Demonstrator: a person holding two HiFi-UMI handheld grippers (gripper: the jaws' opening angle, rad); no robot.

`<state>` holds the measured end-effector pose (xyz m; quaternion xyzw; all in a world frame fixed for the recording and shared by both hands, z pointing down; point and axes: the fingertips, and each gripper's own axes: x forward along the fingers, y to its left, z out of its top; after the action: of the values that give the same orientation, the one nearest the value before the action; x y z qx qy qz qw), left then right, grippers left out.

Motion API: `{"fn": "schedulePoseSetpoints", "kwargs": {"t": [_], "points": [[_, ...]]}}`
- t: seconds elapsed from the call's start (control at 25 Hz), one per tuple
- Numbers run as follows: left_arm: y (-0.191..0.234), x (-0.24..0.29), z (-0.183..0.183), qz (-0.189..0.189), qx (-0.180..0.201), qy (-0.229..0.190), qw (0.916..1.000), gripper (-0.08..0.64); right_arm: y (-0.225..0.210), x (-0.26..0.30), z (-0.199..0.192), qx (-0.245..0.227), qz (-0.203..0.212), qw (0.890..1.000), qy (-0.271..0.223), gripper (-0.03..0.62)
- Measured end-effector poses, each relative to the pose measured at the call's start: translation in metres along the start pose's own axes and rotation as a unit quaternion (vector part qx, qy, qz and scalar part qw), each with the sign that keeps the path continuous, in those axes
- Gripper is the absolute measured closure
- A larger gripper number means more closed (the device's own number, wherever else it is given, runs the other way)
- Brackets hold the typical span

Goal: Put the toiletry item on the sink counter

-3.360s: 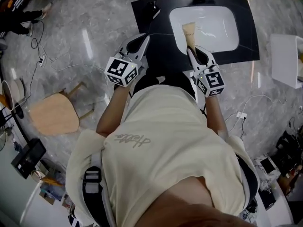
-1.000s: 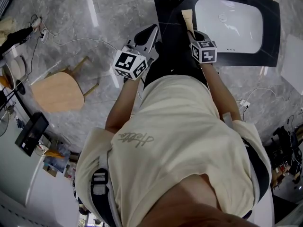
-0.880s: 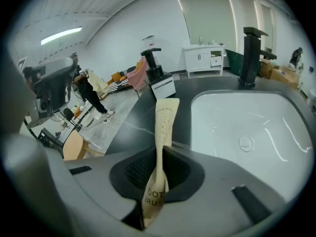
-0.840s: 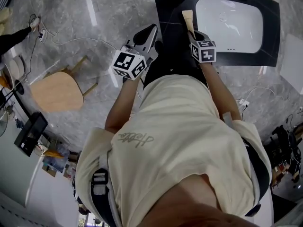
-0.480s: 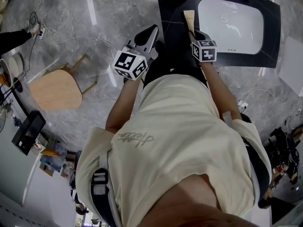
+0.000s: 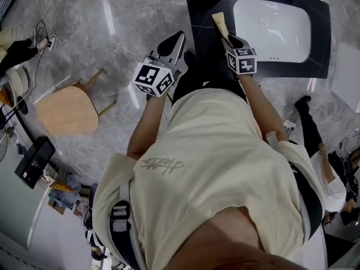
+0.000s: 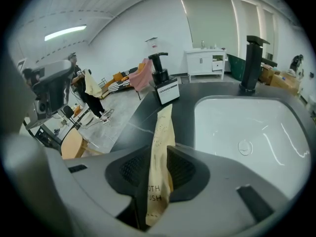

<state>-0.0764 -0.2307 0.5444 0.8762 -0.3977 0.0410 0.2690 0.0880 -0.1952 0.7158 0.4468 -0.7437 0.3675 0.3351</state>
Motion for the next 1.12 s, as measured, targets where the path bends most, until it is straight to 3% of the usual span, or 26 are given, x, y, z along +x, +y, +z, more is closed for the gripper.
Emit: {"fn": "schedulePoseSetpoints", "kwargs": {"t": [0.64,0.92,1.0,1.12], "points": [[-0.026,-0.003,0.007,-0.005,0.017,-0.016,0.9997,0.557,0.016,-0.044,0.02,-0.039,0.028,0.997,-0.057,0.483],[-0.051,-0.006,0.023,-0.004,0.036,-0.035,0.9988,0.557,0.027,-0.089,0.042,-0.055,0.054,0.991,-0.108,0.484],[-0.057,-0.008,0.029,0.001,0.042,-0.044,0.9982,0.557,0.03,-0.106,0.051,-0.071,0.057,0.988,-0.127,0.556],[-0.064,-0.011,0.04,0.01,0.054,-0.059,0.9967,0.557,0.033,-0.131,0.062,-0.09,0.067,0.982,-0.151,0.557]]}}
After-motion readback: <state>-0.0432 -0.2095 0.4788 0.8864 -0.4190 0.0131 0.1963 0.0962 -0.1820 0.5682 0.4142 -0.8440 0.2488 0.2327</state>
